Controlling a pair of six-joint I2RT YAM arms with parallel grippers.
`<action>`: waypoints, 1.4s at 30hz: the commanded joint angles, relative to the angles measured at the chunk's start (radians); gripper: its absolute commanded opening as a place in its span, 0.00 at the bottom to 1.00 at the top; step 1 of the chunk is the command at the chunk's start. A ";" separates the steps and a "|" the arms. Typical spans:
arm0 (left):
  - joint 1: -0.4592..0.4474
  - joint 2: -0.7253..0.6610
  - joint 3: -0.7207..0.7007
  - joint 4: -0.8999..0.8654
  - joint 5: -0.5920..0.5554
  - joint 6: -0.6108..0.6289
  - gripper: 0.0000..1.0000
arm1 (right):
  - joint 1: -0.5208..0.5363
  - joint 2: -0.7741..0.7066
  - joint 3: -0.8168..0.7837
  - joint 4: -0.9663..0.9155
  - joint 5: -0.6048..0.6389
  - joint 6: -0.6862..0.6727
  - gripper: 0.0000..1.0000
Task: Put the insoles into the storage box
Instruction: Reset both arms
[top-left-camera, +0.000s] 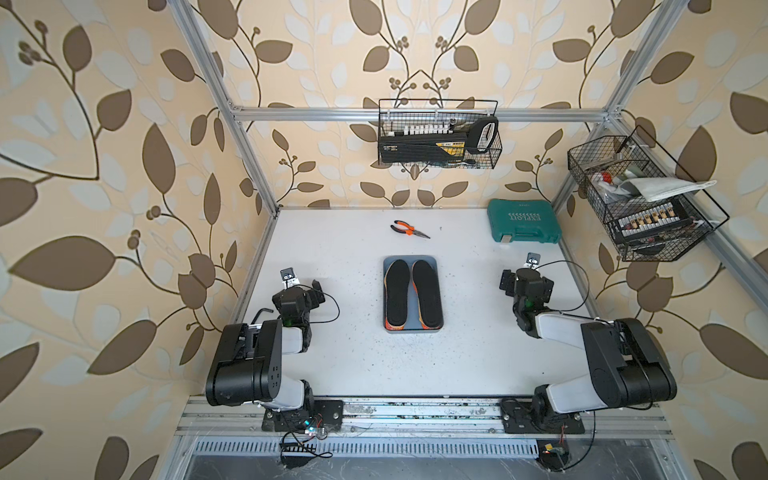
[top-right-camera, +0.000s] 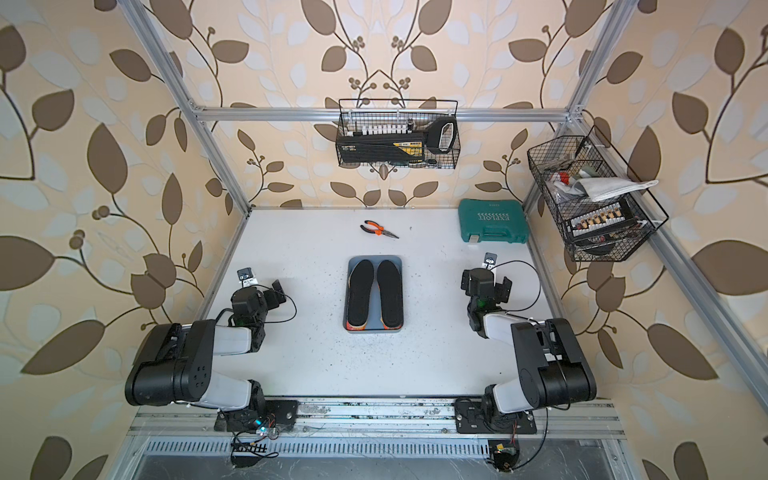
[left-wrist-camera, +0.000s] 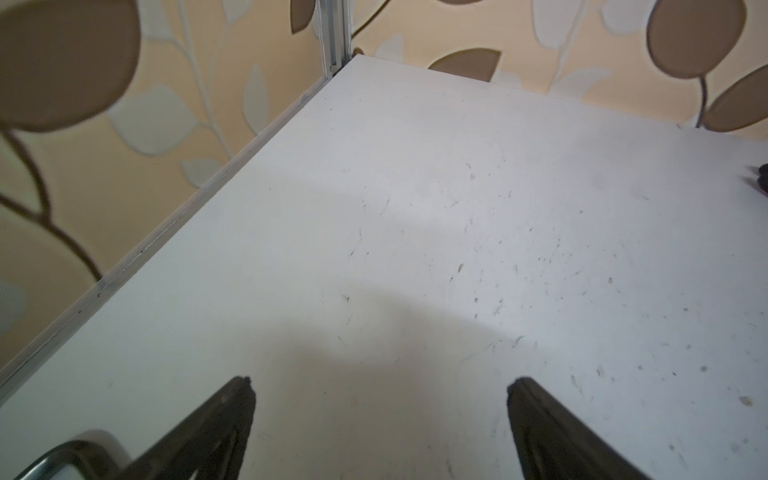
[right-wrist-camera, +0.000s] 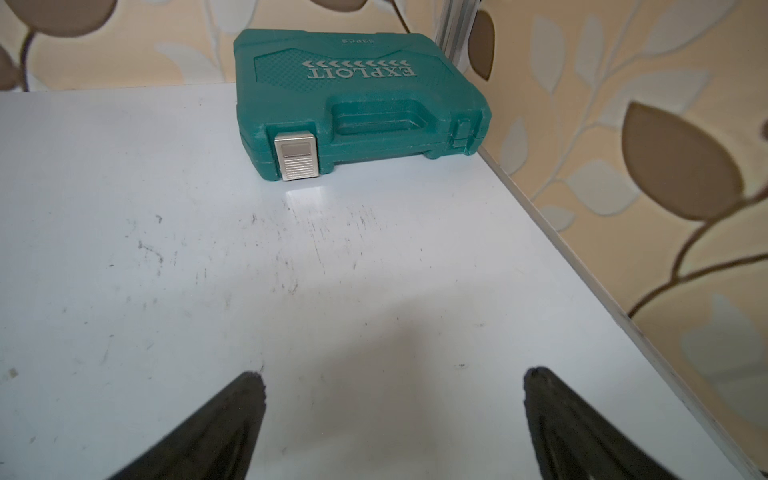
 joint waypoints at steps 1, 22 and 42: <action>0.000 -0.007 -0.019 0.102 0.156 0.083 0.99 | 0.042 -0.043 -0.085 0.196 0.065 -0.050 0.99; 0.010 0.043 0.150 -0.163 0.181 0.083 0.99 | -0.102 0.037 -0.079 0.226 -0.452 -0.098 0.99; 0.016 0.044 0.153 -0.167 0.188 0.081 0.99 | -0.097 0.036 -0.079 0.226 -0.441 -0.102 0.99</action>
